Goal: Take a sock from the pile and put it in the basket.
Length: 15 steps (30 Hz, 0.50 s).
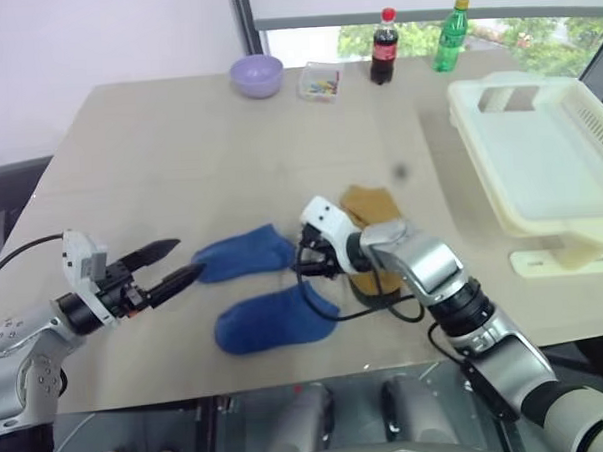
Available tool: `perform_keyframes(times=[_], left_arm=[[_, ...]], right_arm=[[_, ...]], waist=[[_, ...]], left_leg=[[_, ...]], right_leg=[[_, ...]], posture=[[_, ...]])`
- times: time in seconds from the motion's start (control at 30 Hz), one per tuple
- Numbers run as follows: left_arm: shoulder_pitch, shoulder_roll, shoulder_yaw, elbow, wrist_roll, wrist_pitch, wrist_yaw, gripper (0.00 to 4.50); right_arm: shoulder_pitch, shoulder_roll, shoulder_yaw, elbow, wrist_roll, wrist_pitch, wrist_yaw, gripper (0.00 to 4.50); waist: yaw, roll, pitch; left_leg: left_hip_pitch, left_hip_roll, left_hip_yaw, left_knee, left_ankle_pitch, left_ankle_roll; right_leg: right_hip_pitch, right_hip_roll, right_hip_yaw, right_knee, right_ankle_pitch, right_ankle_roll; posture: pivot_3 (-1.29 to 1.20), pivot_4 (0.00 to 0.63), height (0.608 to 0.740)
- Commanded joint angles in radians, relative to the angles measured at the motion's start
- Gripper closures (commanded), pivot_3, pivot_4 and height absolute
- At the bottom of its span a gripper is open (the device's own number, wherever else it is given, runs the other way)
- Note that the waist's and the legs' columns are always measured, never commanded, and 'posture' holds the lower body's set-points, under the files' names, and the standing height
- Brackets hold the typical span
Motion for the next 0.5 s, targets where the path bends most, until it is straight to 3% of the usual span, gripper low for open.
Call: perform_keyframes(times=[0.03,0.2,0.3,0.43,0.5], left_arm=[[-0.027,0.034,0.01,0.054,0.035,-0.009,0.002,0.31],[-0.048,0.032,0.001,0.096,0.073,-0.029,0.002,0.31],[-0.045,0.029,0.001,0.108,0.092,-0.046,-0.003,0.31],[-0.036,0.024,0.005,0.113,0.096,-0.046,-0.005,0.31],[-0.035,0.022,0.005,0.114,0.098,-0.046,-0.003,0.31]], right_arm=[[-0.043,0.047,-0.042,0.024,0.039,0.017,-0.023,1.72],[-0.064,0.101,-0.089,0.106,0.062,0.06,-0.078,1.72],[-0.069,0.125,-0.125,0.114,0.091,0.081,-0.09,2.57],[-0.072,0.123,-0.132,0.116,0.102,0.091,-0.104,4.46],[-0.072,0.122,-0.131,0.118,0.107,0.092,-0.11,4.46]], waist=[[0.0,0.0,0.0],[0.001,0.0,0.0],[0.0,0.0,0.0],[0.0,0.0,0.0],[0.0,0.0,0.0]], left_leg=[[0.0,0.0,0.0,0.0,0.0,0.0],[0.0,0.0,0.0,0.0,0.0,0.0],[0.0,0.0,0.0,-0.001,0.0,0.0],[0.0,0.0,0.0,-0.001,0.0,0.0],[0.0,0.0,0.0,-0.001,0.0,0.0]], right_leg=[[0.0,0.0,0.0,0.0,0.0,0.0],[0.0,0.0,0.0,0.0,0.0,0.0],[0.0,0.0,0.0,0.0,0.0,0.0],[0.0,0.0,0.0,0.0,0.0,0.0],[0.0,0.0,0.0,0.0,0.0,0.0]], posture=[[0.0,0.15,0.74],[0.0,0.15,0.74],[0.0,0.15,0.74],[0.0,0.15,0.74],[0.0,0.15,0.74]])
